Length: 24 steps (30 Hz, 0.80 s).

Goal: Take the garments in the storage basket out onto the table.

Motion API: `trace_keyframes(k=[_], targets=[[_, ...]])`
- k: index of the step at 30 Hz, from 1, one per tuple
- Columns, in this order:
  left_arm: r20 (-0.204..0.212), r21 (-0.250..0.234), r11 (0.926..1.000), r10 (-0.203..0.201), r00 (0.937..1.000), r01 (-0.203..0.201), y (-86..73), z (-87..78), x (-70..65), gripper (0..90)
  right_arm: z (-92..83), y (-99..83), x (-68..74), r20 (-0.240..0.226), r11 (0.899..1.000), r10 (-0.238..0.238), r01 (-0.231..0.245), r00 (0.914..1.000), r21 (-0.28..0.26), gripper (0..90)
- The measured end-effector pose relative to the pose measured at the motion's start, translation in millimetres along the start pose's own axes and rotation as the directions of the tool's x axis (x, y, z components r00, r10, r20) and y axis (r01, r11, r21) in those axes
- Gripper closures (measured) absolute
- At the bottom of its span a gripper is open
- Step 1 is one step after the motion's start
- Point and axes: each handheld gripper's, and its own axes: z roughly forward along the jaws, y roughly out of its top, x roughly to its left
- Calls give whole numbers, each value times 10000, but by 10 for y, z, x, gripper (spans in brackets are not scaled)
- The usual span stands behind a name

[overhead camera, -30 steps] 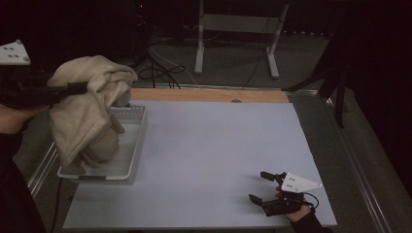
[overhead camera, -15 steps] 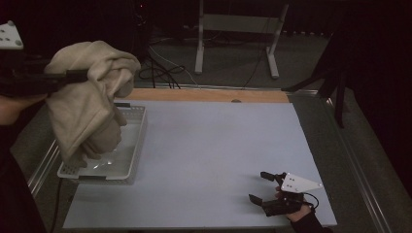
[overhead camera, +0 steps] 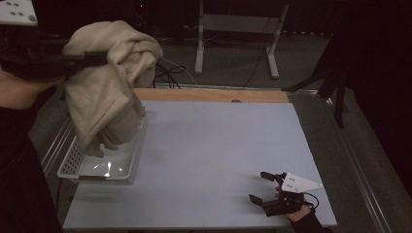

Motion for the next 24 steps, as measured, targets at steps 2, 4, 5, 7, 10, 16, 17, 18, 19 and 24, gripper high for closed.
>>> trace_keyframes(k=[2,4,5,7,10,16,17,18,19,24], targets=[[151,-124,9999,48,9999,-46,63,44,-24,679,-1,-1,2,3,10000,-3,3,10000,13,112],[394,-212,9996,208,9990,-200,152,119,-69,679,-4,-2,1,6,10000,-9,9,10000,9,112],[521,-246,9995,224,9984,-212,186,155,-86,679,-5,-2,1,10,10000,-13,13,10000,12,112],[725,-280,9991,347,9968,-327,248,234,-124,678,-6,-2,0,-7,10000,-38,38,10000,-11,112],[1031,-379,9982,497,9934,-460,325,377,-175,678,-9,-1,0,-8,10000,-51,51,10000,-8,112],[1587,-695,9958,705,9848,-601,448,655,-292,678,-22,-4,-2,-29,10000,-65,64,10000,-62,112],[1708,-742,9951,769,9823,-650,466,696,-308,678,-23,-4,-4,-29,10000,-64,64,10000,-77,112],[1774,-792,9947,789,9810,-657,480,736,-327,678,-25,-3,-6,-48,9999,-46,46,10000,-92,112],[1900,-865,9944,762,9788,-606,490,781,-338,678,-27,-1,-6,-42,9999,-60,59,10000,-101,112],[2257,-846,9948,751,9713,-573,480,1005,-378,678,-37,0,-4,-38,9998,-62,62,10000,-167,112]])
